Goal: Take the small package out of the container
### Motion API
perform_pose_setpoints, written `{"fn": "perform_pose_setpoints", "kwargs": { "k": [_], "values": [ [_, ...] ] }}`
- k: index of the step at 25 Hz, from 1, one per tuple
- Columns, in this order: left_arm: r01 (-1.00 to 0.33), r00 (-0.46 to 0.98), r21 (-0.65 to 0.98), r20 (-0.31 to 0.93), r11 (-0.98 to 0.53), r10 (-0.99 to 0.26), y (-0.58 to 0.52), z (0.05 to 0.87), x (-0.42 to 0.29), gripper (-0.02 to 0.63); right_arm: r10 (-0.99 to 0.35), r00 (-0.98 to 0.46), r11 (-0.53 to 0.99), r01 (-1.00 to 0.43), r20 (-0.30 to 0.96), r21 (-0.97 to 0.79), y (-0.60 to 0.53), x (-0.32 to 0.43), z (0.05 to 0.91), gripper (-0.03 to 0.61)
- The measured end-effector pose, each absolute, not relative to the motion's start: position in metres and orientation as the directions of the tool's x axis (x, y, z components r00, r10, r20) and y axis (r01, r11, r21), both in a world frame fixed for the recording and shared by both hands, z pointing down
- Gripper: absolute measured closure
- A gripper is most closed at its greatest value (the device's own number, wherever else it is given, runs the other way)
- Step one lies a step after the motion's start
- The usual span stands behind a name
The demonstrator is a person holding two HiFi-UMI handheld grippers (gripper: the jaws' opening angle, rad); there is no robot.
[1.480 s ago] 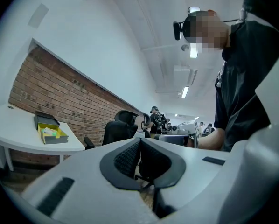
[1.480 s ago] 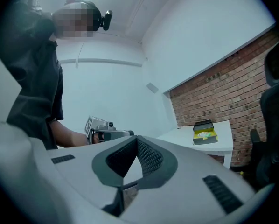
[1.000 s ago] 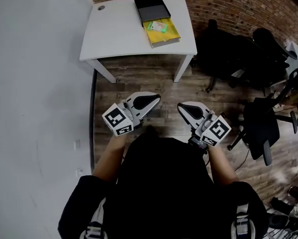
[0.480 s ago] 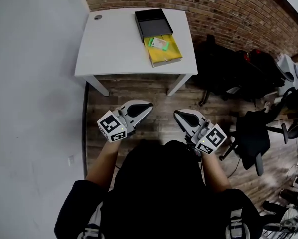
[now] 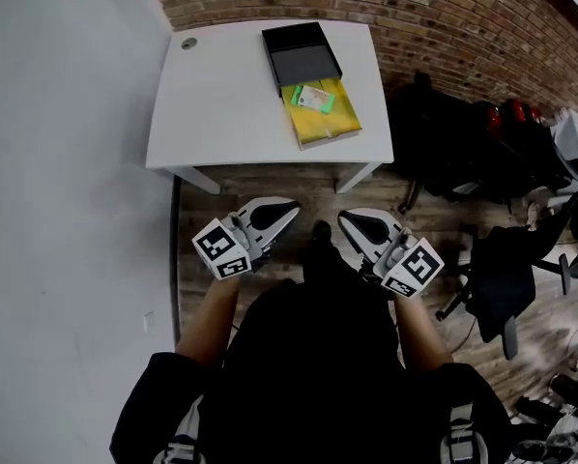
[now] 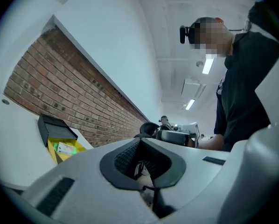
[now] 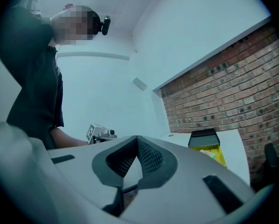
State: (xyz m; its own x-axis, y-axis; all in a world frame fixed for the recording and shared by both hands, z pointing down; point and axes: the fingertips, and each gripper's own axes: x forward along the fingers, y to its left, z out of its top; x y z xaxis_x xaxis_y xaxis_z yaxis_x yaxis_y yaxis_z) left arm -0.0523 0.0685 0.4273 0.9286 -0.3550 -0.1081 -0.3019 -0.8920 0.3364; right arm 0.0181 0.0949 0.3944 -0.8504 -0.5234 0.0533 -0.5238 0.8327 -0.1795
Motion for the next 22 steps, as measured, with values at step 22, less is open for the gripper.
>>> {"fn": "perform_pose_setpoints", "kwargs": {
  "k": [22],
  "values": [
    [-0.401, 0.901, 0.351, -0.015, -0.846, -0.433, -0.102, 0.426, 0.010, 0.597, -0.396, -0.915, 0.911, -0.379, -0.081, -0.164, -0.078, 0.058, 0.373, 0.577]
  ]
}}
